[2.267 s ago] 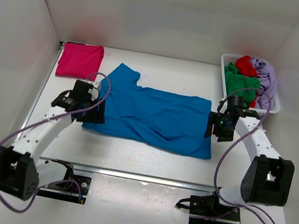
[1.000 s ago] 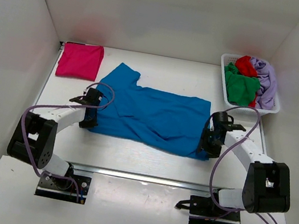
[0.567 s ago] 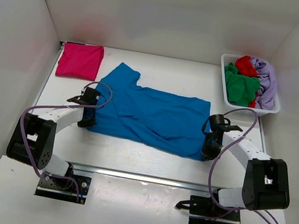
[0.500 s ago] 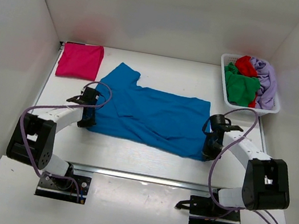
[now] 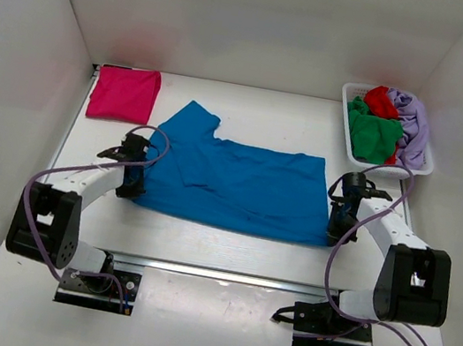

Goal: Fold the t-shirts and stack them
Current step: Fold the flattened tshirt in 1/3 of the way

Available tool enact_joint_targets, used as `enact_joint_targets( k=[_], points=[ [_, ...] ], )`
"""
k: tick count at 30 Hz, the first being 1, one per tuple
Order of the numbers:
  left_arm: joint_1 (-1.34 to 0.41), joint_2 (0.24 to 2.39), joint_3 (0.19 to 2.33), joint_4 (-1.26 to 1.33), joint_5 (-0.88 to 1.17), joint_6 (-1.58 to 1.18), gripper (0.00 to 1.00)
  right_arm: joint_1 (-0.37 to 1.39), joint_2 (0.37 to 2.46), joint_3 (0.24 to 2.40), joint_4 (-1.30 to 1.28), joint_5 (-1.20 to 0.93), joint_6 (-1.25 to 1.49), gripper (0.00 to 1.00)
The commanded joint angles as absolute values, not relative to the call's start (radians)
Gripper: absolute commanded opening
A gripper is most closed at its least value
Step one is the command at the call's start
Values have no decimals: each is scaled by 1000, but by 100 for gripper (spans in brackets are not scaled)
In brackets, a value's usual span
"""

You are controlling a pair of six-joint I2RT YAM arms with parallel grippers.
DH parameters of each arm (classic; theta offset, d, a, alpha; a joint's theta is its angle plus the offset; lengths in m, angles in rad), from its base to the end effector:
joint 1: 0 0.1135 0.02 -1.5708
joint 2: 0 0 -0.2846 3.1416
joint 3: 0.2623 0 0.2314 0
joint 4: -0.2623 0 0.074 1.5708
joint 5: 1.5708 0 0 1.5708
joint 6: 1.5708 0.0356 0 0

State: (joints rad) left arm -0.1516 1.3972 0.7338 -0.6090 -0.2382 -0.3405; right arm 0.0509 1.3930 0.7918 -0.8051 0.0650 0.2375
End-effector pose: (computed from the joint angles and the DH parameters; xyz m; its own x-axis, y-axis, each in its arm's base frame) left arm 0.2146 -0.0243 0.1997 -0.9167 -0.1882 -0.3524 -0.2418 0.9636 0.1144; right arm 0.2057 0.0082 0.2086 -0.9670 0.1858 -0.1742 0.1928 0.9810 -0.0238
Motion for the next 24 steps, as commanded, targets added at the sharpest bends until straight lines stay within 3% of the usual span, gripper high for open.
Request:
enact_joint_targets(
  k=[1, 6, 9, 10, 11, 13, 16, 18, 22, 24],
  points=[
    [-153, 1318, 761, -696, -195, -321, 0, 61, 1368, 851, -860, 78, 201, 0],
    [-279, 1285, 770, -768, -178, -387, 0, 133, 1373, 828, -877, 48, 271, 0],
    [-270, 1296, 802, -799, -112, -365, 2, 161, 1379, 837, -911, 41, 282, 0],
    [-259, 1293, 807, -820, -88, -354, 19, 164, 1379, 844, -914, 22, 278, 3],
    [-256, 1289, 816, -821, -75, -351, 34, 149, 1379, 847, -919, 8, 281, 12],
    [-241, 1255, 824, -833, -52, -348, 37, 140, 1367, 876, -931, -20, 276, 22],
    [-200, 1200, 845, -848, -57, -342, 54, 135, 1368, 929, -959, 29, 262, 34],
    [-172, 1149, 860, -842, -61, -328, 54, 133, 1348, 957, -950, 64, 243, 36],
    [-152, 1173, 910, -815, -91, -299, 42, 124, 1356, 982, -898, 55, 212, 33],
    [-152, 1231, 958, -781, -77, -296, 43, 129, 1374, 1015, -829, 37, 195, 30]
  ],
)
